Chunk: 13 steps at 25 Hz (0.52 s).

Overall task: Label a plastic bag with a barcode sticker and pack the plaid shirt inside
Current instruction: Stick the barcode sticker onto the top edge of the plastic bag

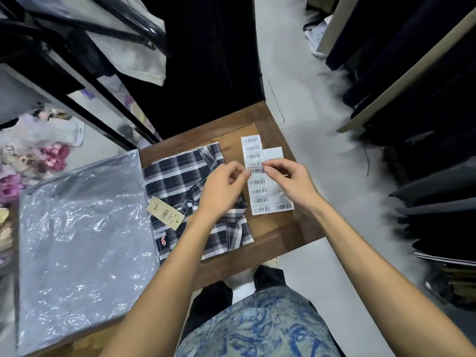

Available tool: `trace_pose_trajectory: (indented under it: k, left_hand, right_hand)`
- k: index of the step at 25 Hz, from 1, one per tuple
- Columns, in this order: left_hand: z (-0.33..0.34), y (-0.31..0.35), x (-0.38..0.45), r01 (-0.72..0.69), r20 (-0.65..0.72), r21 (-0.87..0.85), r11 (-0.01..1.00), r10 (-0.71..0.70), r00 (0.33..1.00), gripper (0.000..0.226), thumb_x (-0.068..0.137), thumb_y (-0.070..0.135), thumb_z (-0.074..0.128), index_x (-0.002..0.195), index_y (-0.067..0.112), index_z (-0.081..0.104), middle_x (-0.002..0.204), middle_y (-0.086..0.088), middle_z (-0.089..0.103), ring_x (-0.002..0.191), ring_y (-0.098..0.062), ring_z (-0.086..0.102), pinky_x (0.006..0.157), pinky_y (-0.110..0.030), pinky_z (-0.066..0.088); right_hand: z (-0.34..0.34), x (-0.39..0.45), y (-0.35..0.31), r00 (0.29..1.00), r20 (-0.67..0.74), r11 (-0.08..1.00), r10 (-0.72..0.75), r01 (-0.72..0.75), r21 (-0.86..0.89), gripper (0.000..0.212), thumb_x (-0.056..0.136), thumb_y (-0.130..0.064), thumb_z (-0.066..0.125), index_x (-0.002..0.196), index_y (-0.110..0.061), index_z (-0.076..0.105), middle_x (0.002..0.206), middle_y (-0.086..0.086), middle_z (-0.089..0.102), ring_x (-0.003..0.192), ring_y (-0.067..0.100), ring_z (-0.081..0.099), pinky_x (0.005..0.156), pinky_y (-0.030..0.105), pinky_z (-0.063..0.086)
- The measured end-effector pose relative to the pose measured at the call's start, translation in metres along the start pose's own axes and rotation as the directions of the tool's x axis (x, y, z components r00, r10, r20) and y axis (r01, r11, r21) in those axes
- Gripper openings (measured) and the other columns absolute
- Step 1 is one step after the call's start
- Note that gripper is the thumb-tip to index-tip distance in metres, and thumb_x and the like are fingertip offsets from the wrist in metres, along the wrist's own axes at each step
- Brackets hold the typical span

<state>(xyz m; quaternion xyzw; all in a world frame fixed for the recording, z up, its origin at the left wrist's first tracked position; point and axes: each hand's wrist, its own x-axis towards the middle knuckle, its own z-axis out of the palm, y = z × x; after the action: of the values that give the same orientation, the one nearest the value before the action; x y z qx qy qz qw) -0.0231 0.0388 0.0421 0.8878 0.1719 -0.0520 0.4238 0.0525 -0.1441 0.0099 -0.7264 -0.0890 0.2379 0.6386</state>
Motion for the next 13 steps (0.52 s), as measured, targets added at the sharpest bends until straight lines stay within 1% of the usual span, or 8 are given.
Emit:
trace_pose_trajectory:
  k: [1, 3, 5, 8, 10, 13]
  left_hand:
    - [-0.009, -0.004, -0.004, 0.029, -0.026, -0.021, 0.999, -0.029, 0.999, 0.022, 0.099, 0.046, 0.059, 0.086, 0.030, 0.066, 0.085, 0.006, 0.065, 0.072, -0.004, 0.054, 0.067, -0.025, 0.042]
    - [-0.030, -0.012, -0.011, 0.064, -0.084, -0.061, 0.996, -0.069, 0.994, 0.023, 0.100, 0.042, 0.059, 0.084, 0.027, 0.067, 0.078, 0.009, 0.064, 0.065, -0.003, 0.052, 0.064, -0.026, 0.043]
    - [-0.074, -0.036, -0.026, 0.090, -0.191, -0.098, 0.991, -0.108, 0.976, 0.022, 0.101, 0.039, 0.059, 0.084, 0.027, 0.067, 0.073, 0.011, 0.061, 0.063, -0.002, 0.049, 0.063, -0.024, 0.040]
    - [-0.100, -0.047, -0.030, 0.091, -0.259, -0.085, 0.992, -0.110, 0.960, 0.021, 0.100, 0.037, 0.059, 0.081, 0.030, 0.063, 0.073, 0.012, 0.060, 0.067, -0.003, 0.052, 0.065, -0.028, 0.042]
    - [-0.110, -0.050, -0.030, 0.084, -0.289, -0.094, 0.992, -0.108, 0.951, 0.020, 0.098, 0.037, 0.062, 0.078, 0.034, 0.062, 0.074, 0.011, 0.061, 0.072, -0.007, 0.057, 0.069, -0.032, 0.045]
    - [-0.152, -0.077, -0.043, 0.089, -0.377, -0.145, 0.985, -0.138, 0.916, 0.022, 0.094, 0.047, 0.062, 0.083, 0.029, 0.068, 0.078, 0.005, 0.069, 0.077, -0.018, 0.065, 0.073, -0.043, 0.054]
  right_hand:
    - [0.012, 0.002, -0.004, 1.000, 0.010, 1.000, -0.006, 0.006, -0.010, 0.013, 0.096, -0.015, 0.071, 0.106, -0.021, 0.076, 0.107, -0.005, 0.077, 0.102, 0.007, 0.070, 0.091, 0.023, 0.054]
    - [0.038, 0.008, -0.017, 0.999, 0.041, 1.000, -0.021, 0.022, -0.019, 0.013, 0.097, -0.013, 0.069, 0.105, -0.022, 0.076, 0.104, -0.008, 0.075, 0.097, 0.001, 0.067, 0.086, 0.018, 0.052]
    - [0.092, 0.016, -0.039, 0.991, 0.125, 0.999, -0.045, 0.048, -0.024, 0.014, 0.098, -0.014, 0.068, 0.104, -0.023, 0.075, 0.104, -0.010, 0.074, 0.096, -0.001, 0.066, 0.086, 0.016, 0.051]
    - [0.124, 0.024, -0.055, 0.991, 0.112, 0.997, -0.075, 0.075, 0.002, 0.013, 0.098, -0.014, 0.068, 0.107, -0.018, 0.076, 0.106, -0.006, 0.075, 0.100, 0.005, 0.066, 0.092, 0.024, 0.053]
    - [0.137, 0.029, -0.057, 0.994, 0.093, 0.998, -0.063, 0.063, 0.002, 0.015, 0.098, -0.018, 0.068, 0.110, -0.019, 0.076, 0.107, -0.007, 0.075, 0.103, 0.007, 0.067, 0.096, 0.029, 0.054]
    - [0.184, 0.027, -0.079, 0.986, 0.139, 0.994, -0.096, 0.103, -0.039, 0.014, 0.098, -0.020, 0.067, 0.109, -0.023, 0.076, 0.108, -0.011, 0.075, 0.103, 0.002, 0.066, 0.095, 0.024, 0.052]
